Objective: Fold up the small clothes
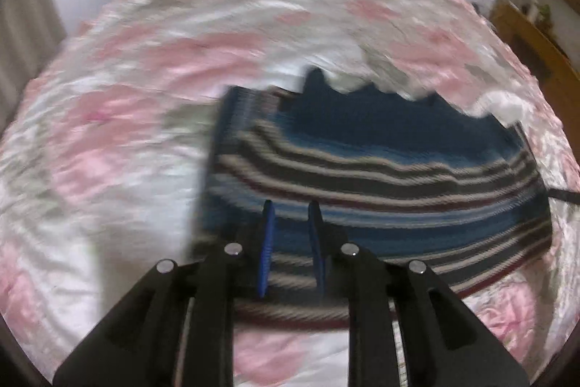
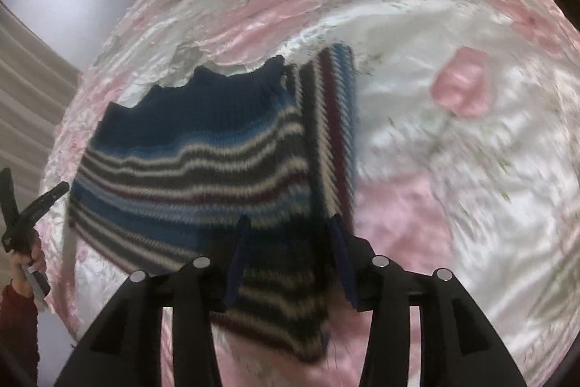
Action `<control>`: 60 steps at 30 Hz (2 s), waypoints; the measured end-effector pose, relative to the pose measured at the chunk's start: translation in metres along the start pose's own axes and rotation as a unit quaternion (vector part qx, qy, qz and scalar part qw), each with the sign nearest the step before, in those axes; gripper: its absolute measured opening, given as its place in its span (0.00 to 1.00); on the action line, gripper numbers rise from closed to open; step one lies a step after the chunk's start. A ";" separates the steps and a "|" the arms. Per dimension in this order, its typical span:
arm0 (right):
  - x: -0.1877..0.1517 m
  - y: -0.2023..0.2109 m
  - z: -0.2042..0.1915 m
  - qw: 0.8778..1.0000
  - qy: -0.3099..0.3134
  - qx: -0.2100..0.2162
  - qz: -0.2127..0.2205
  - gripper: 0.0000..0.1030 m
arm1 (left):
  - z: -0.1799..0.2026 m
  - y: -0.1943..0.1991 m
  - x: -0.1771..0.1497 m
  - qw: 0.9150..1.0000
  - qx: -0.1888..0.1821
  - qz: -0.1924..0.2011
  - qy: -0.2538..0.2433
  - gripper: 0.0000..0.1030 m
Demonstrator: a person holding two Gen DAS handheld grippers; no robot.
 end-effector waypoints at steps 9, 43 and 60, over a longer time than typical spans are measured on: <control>0.008 -0.010 0.017 1.000 -0.007 -0.022 -0.008 0.12 | 0.006 -0.047 -0.014 0.999 -0.014 -0.039 0.010 0.20; -0.032 -0.023 0.015 0.993 -0.088 0.068 -0.034 0.21 | -0.007 -0.044 -0.019 0.998 -0.025 -0.053 0.020 0.34; -0.048 -0.033 0.029 0.991 -0.117 0.047 -0.037 0.17 | -0.007 -0.049 -0.021 0.998 -0.029 -0.063 0.006 0.35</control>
Point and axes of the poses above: each gripper's, at about its wrist camera, not at the fingertips, and y roughly against the way its jaws point, z to its right, x to its top, the point moved 5 cm from there along -y, roughly the way its jaws point, and after that the axes turned 2 degrees about x, right-handed, at the moved point
